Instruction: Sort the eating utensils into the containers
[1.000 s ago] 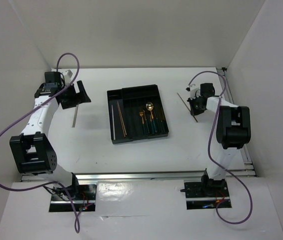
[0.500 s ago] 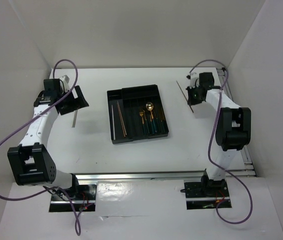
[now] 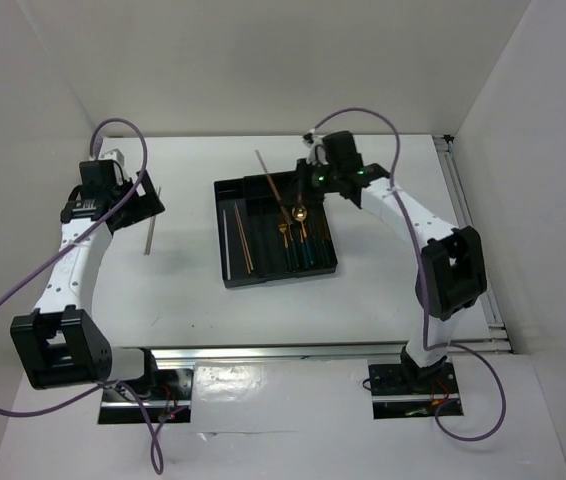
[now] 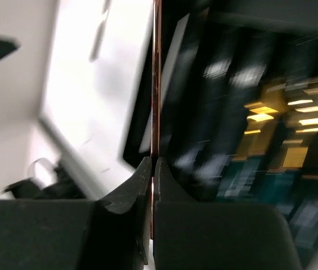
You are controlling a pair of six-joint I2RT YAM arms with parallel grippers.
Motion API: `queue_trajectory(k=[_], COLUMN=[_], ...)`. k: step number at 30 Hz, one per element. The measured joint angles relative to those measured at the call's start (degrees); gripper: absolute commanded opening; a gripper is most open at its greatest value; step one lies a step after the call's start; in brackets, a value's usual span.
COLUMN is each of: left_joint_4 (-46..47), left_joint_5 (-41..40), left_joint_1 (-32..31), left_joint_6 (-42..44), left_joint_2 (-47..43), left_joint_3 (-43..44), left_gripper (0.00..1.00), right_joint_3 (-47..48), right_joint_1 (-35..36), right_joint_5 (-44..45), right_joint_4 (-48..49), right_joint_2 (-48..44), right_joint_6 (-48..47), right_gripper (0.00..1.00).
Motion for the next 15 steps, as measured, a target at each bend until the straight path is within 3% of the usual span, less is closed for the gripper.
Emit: queue_trajectory(k=[6,15], left_joint_4=[0.33,0.26], left_joint_5=[-1.95,-3.19], left_joint_1=[1.07,1.25], left_joint_6=[-0.11,-1.38], left_joint_2=[-2.67,-3.72], left_joint_3=[0.26,0.26], left_gripper=[1.0,1.0], right_joint_3=[0.07,4.7], right_joint_1=[10.21,13.49], right_joint_5=[-1.36,-1.44], right_joint_4=[3.45,3.82], right_joint_2=[5.09,17.09], right_joint_6=[11.98,26.45], right_gripper=[0.0,0.0])
